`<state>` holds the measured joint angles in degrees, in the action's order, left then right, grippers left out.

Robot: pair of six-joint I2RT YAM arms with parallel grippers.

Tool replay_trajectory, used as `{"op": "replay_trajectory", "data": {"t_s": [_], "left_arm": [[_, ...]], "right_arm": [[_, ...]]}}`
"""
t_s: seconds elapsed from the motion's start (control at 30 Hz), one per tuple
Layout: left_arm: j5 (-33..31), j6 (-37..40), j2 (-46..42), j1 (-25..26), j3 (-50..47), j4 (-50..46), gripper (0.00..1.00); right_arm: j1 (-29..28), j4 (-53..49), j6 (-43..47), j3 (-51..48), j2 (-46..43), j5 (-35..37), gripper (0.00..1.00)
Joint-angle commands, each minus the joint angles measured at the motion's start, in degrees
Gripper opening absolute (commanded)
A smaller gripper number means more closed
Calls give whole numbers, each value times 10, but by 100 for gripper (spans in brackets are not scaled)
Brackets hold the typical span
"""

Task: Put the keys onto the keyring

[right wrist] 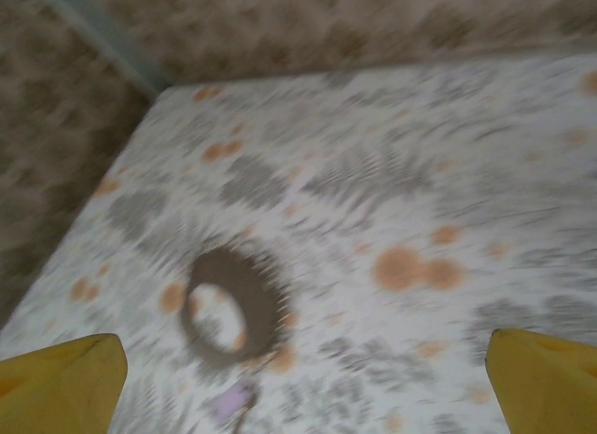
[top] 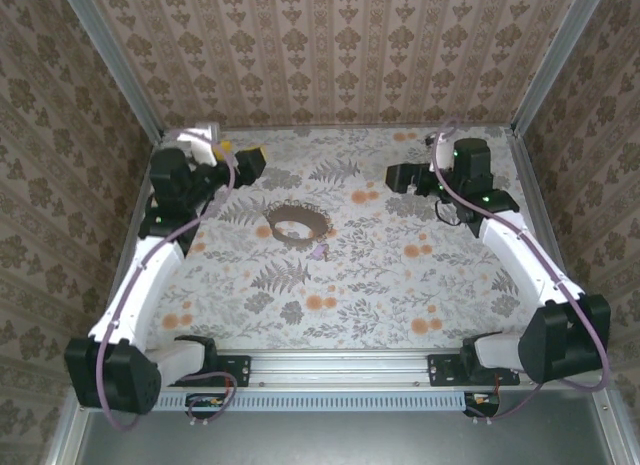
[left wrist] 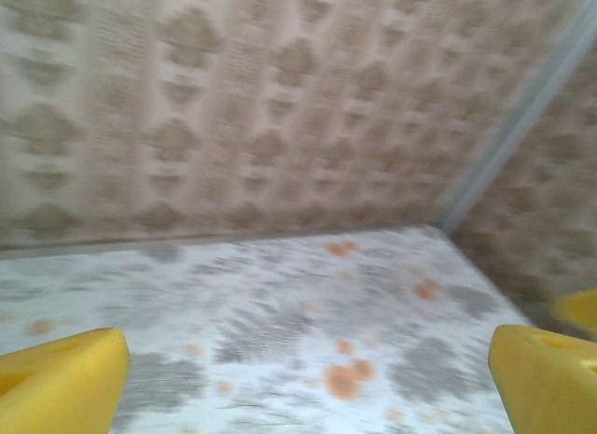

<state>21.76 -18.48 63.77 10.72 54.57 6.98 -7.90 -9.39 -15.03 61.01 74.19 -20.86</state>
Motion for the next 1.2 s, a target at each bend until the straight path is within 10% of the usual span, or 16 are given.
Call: {"op": "replay_trajectory", "data": {"t_s": [0.0,0.47,0.9,1.17], "left_arm": [[-227,100,-35,-8,-65,61,100],[-355,204,43,-75,-285,211,100],[-300,192,221,-90,-350,465,100],[-282,202,244,-90,-317,429,100]], "right_arm": [[18,74,-6,-47,-26,178,100],[52,322,96,-247,31,382,100],[69,697,135,-426,146,238,100],[86,581,125,-375,137,205,100]]}}
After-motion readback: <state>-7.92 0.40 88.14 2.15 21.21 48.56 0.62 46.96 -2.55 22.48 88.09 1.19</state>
